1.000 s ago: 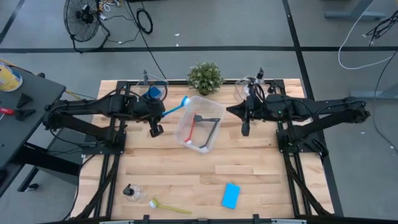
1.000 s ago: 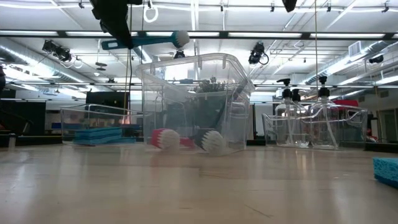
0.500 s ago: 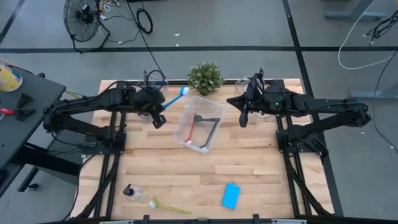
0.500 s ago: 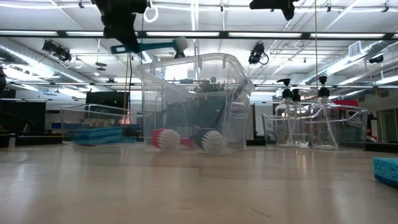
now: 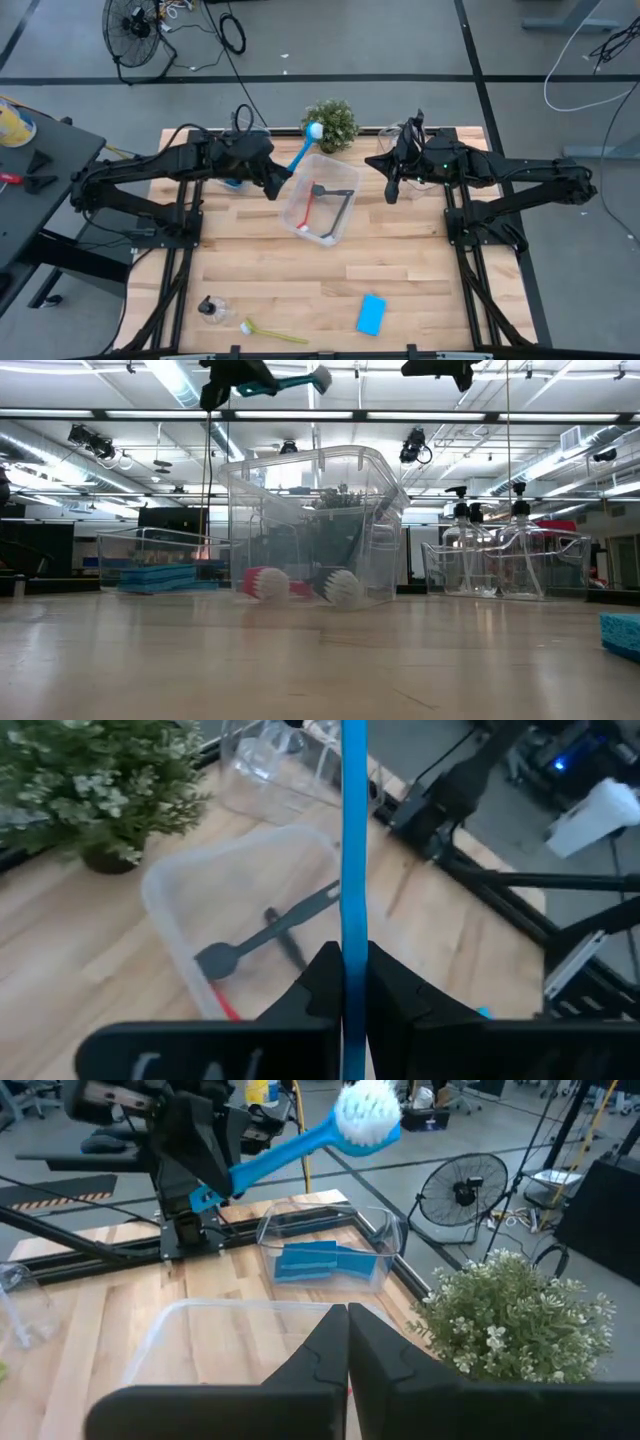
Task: Pick & Place Kitchen Sink Supplies
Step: Put the blue dish brush into the transparent container
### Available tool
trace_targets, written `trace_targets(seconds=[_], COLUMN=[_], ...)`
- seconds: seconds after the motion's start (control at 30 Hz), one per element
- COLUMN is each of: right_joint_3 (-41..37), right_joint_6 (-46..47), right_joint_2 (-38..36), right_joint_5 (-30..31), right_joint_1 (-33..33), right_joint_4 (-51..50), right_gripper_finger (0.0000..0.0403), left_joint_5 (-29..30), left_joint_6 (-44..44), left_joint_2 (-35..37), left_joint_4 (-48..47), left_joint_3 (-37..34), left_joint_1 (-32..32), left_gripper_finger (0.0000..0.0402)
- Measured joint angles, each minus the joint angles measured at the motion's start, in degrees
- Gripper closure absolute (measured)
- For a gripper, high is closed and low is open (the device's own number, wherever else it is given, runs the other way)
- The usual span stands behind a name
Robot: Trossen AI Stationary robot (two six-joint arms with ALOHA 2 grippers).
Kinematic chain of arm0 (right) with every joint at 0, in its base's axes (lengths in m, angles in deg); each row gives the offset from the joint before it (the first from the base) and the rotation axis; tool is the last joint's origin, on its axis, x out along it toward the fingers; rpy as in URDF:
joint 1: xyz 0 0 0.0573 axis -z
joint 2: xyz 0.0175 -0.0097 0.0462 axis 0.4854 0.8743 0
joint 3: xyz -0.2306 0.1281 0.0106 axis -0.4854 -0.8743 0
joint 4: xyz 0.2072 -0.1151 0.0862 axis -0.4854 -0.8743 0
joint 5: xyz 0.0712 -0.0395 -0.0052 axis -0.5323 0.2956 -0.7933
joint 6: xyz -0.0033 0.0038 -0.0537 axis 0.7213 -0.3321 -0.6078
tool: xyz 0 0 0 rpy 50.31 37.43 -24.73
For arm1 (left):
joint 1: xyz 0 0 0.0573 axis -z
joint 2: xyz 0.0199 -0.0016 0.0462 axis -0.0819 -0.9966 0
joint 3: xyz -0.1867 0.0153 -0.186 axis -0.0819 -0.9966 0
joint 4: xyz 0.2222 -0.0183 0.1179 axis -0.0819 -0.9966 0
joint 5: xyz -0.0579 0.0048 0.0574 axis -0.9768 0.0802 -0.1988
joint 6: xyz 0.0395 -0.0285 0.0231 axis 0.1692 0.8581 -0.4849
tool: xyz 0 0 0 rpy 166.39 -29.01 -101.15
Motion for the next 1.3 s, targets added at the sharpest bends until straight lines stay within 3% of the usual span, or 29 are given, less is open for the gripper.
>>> trace_targets(seconds=[0.37,0.63,1.0,1.3], right_joint_3=[0.01,0.0,0.08,6.92], right_joint_6=[-0.66,-0.53,4.01,3.1], right_joint_2=[-4.79,-7.55,-11.25,-12.2], right_joint_5=[0.03,-0.11,-14.48,-16.03], right_joint_1=[0.97,2.09,2.08,2.12], right_joint_4=[-0.76,-4.64,-11.13,-25.37], right_gripper_finger=[0.0394,0.0394,0.0399,0.0401], left_joint_5=[-0.86,-1.07,-2.81,-3.96], left_joint_6=[8.58,9.13,9.08,8.89], left_joint_2=[-5.15,-9.52,-15.29,-18.33], left_joint_4=[3.75,5.88,6.77,9.59], left_joint_3=[0.07,0.04,0.01,0.04], left_joint_1=[2.94,4.67,5.32,5.42], left_gripper_finger=[0.0379,0.0379,0.0379,0.0379])
